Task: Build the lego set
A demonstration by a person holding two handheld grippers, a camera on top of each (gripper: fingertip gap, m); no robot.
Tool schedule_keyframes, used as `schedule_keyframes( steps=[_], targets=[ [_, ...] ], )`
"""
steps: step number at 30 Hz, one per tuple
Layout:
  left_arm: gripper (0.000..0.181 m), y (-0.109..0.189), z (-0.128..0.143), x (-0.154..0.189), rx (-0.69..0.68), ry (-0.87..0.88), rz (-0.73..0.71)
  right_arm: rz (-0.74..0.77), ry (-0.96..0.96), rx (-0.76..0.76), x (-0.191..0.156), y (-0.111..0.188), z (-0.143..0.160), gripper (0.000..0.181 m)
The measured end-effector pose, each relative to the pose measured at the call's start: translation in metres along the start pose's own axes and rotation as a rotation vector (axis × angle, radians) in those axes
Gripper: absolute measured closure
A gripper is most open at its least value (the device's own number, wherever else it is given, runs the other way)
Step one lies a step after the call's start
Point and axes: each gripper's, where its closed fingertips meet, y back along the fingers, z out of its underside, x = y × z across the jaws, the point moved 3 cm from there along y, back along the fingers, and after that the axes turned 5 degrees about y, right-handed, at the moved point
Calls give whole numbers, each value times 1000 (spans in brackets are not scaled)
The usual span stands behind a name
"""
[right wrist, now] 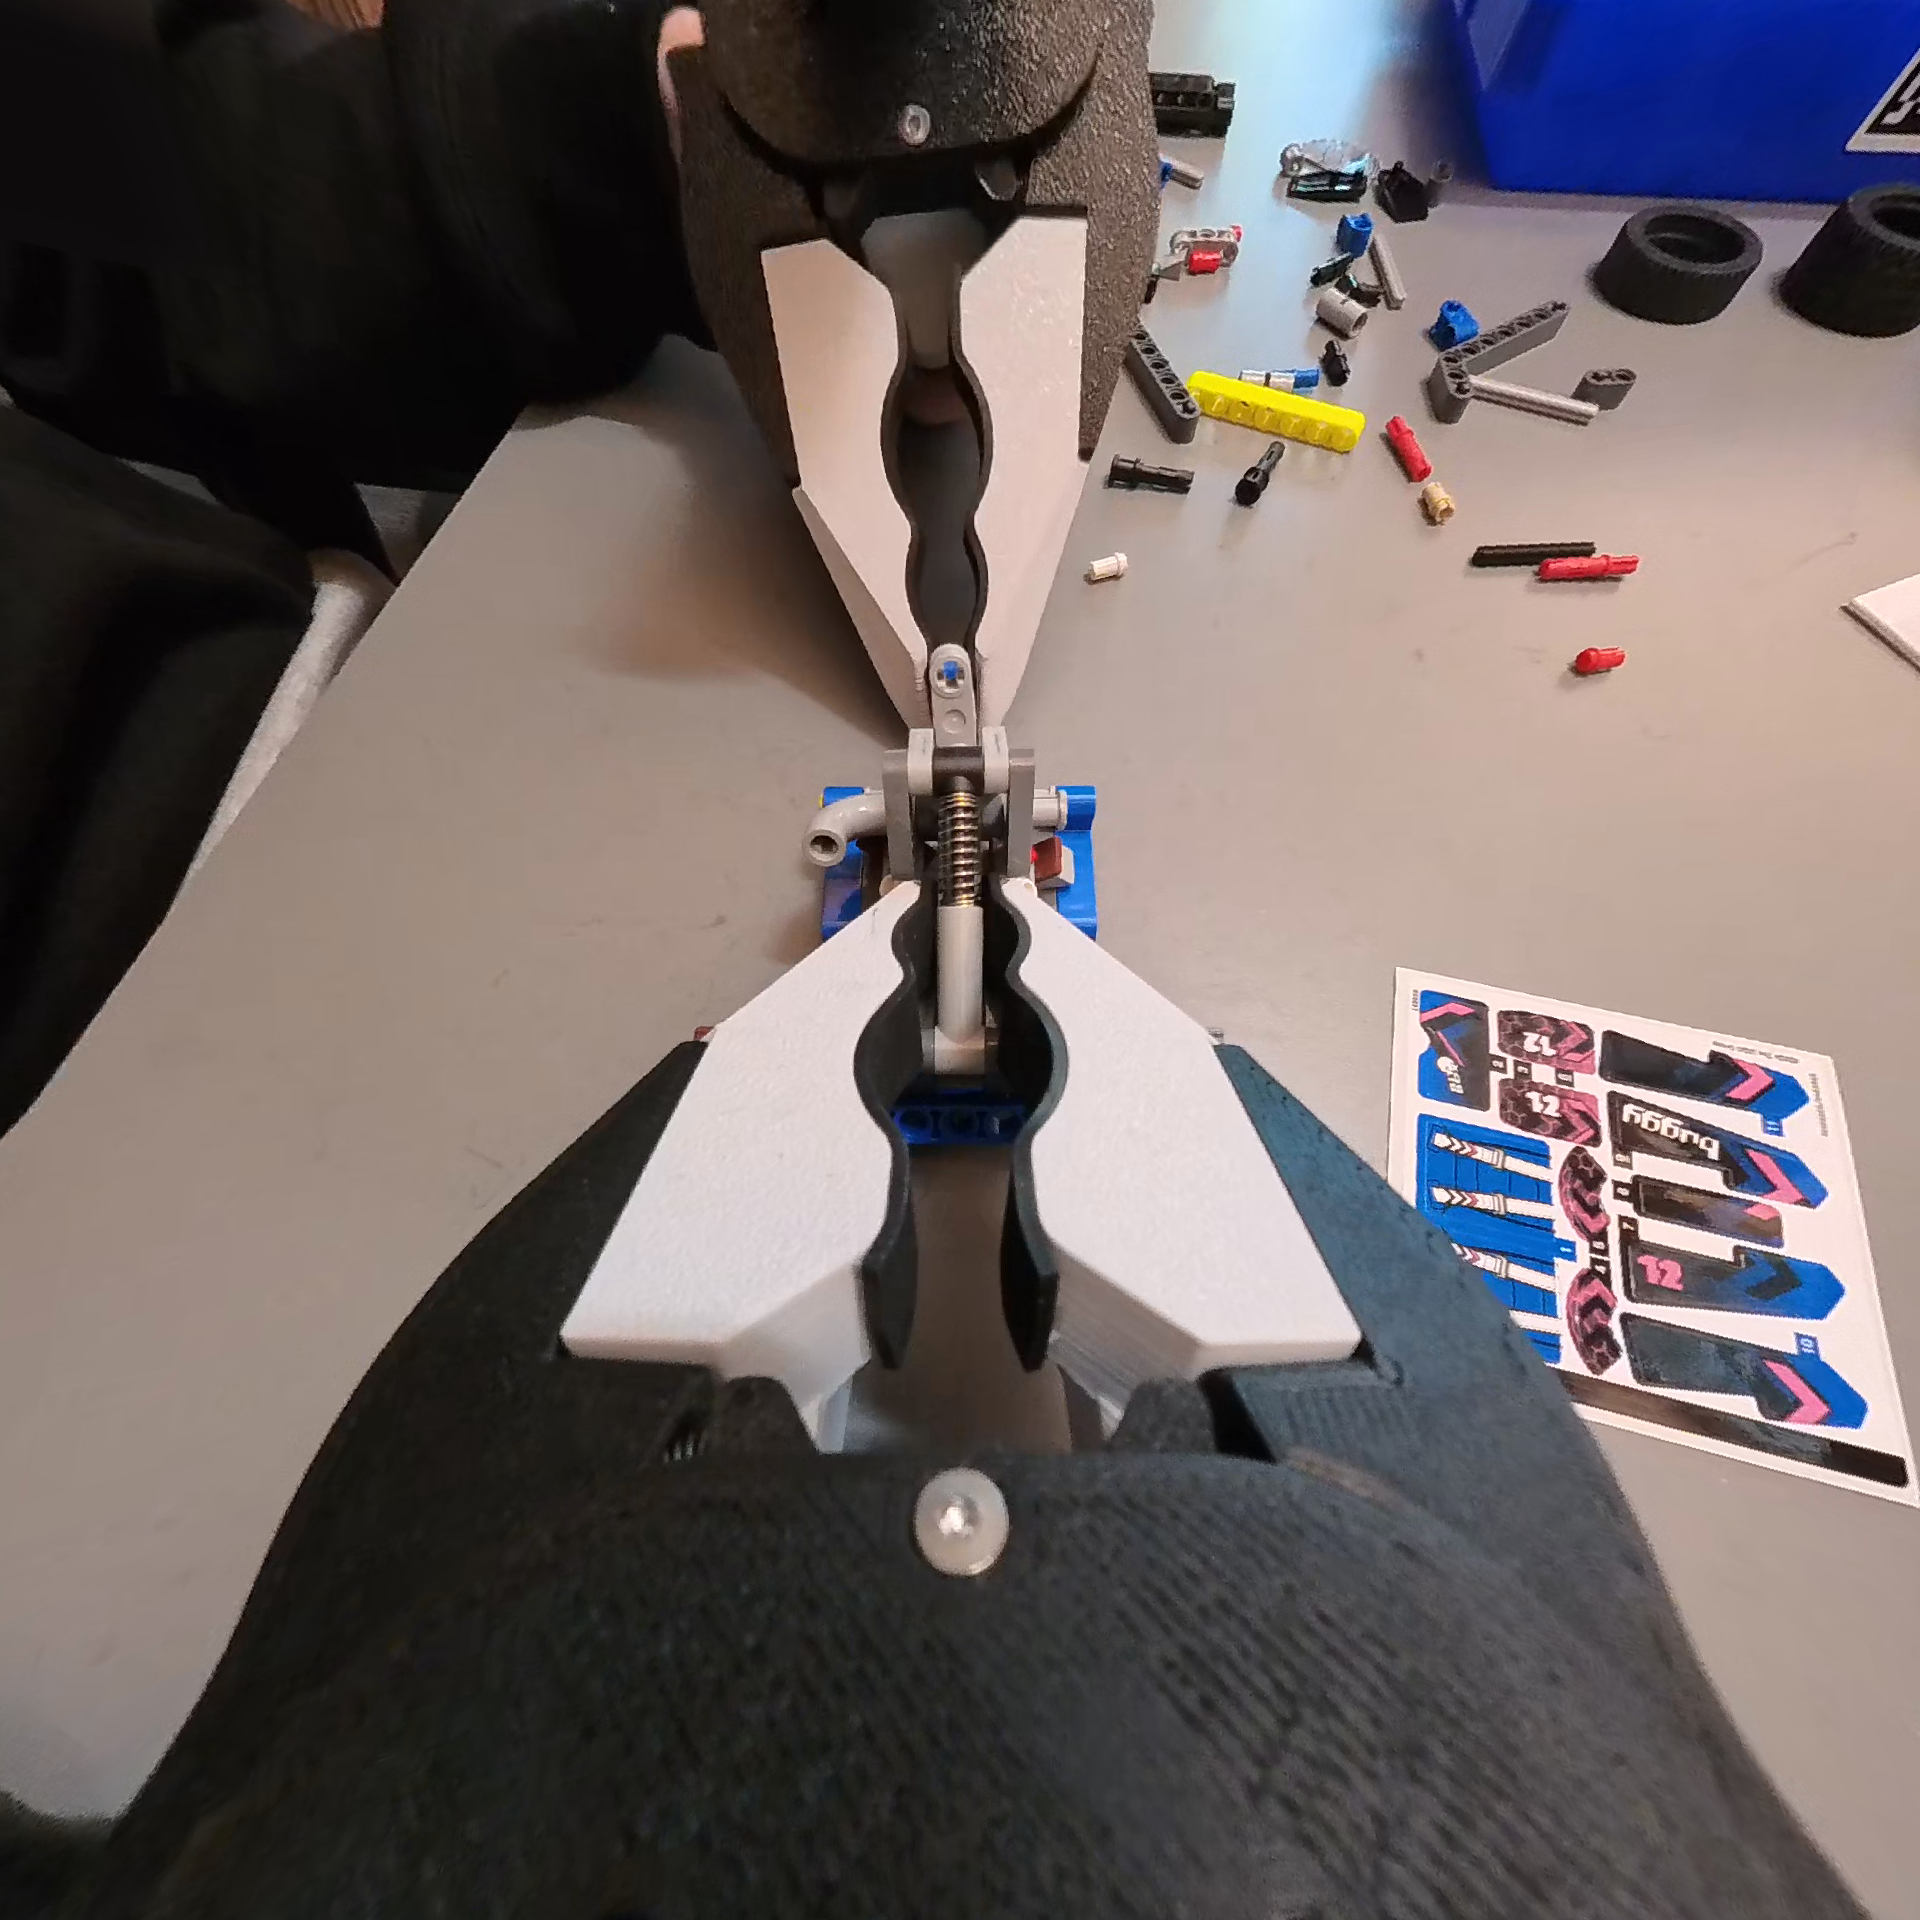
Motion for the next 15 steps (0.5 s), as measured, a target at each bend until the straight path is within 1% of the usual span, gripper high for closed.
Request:
schedule_keyframes(
  steps=[15],
  targets=[
    [179, -3, -3, -1, -3, 40, 22, 3, -2, -1, 0, 1, 0, 175]
  ],
)
